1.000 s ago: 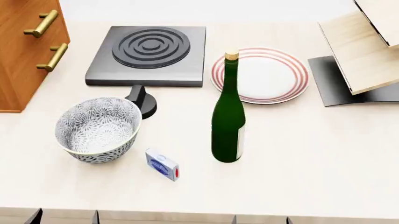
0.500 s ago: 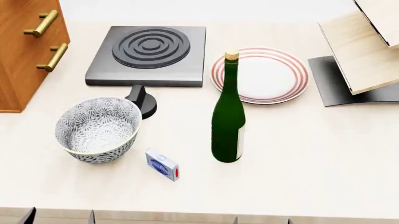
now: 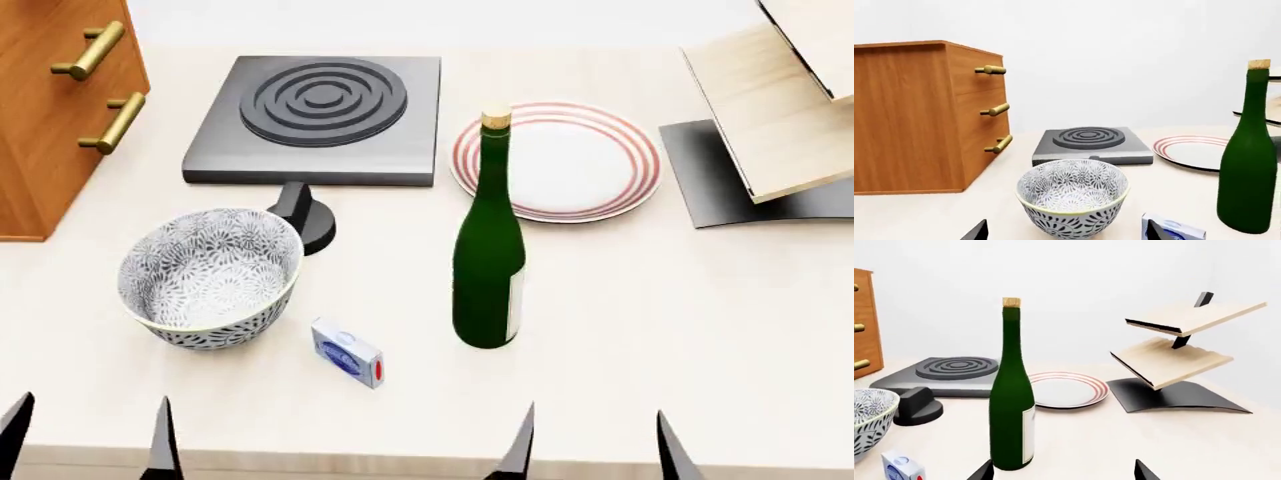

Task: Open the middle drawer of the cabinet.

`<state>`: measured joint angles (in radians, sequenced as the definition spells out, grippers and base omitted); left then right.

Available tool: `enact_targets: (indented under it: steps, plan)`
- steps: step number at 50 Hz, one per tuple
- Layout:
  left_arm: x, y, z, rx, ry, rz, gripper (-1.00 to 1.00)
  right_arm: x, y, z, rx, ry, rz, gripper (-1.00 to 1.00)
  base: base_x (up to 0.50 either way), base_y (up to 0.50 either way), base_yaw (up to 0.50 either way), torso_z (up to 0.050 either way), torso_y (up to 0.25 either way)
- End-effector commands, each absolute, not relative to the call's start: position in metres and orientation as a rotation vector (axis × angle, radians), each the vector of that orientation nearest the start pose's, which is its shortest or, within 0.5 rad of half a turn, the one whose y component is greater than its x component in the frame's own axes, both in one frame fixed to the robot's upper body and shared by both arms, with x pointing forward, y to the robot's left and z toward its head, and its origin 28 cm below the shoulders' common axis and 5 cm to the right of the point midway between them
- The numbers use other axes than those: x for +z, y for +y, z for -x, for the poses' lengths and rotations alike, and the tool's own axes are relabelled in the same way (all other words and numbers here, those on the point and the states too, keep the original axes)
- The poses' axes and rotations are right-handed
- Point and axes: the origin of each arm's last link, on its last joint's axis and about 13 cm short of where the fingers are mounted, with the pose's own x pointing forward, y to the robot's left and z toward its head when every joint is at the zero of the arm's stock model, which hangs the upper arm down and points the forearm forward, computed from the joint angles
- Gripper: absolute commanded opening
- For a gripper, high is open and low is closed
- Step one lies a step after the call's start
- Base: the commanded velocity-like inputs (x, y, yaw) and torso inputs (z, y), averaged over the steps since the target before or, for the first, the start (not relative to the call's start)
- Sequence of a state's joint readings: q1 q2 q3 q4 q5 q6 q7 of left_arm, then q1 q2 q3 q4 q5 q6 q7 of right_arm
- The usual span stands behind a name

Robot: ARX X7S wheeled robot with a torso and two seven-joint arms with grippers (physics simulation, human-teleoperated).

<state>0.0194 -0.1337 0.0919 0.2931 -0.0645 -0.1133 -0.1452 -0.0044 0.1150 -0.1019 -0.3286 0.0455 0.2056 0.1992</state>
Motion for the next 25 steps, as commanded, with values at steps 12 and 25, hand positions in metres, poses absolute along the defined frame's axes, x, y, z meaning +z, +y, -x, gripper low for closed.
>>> enact_targets:
  steps: [12, 25]
  plan:
    - [0.135, 0.209, -0.195, 0.003, -0.328, -0.044, 1.00, 0.143, -0.095, -0.193, -0.078, -0.287, 0.087, 1.00, 0.00, 0.00, 0.00, 0.000, 0.000]
    - [0.180, 0.204, -0.176, -0.037, -0.484, -0.065, 1.00, 0.186, -0.087, -0.172, -0.064, -0.435, 0.103, 1.00, 0.00, 0.00, 0.00, 0.000, 0.000]
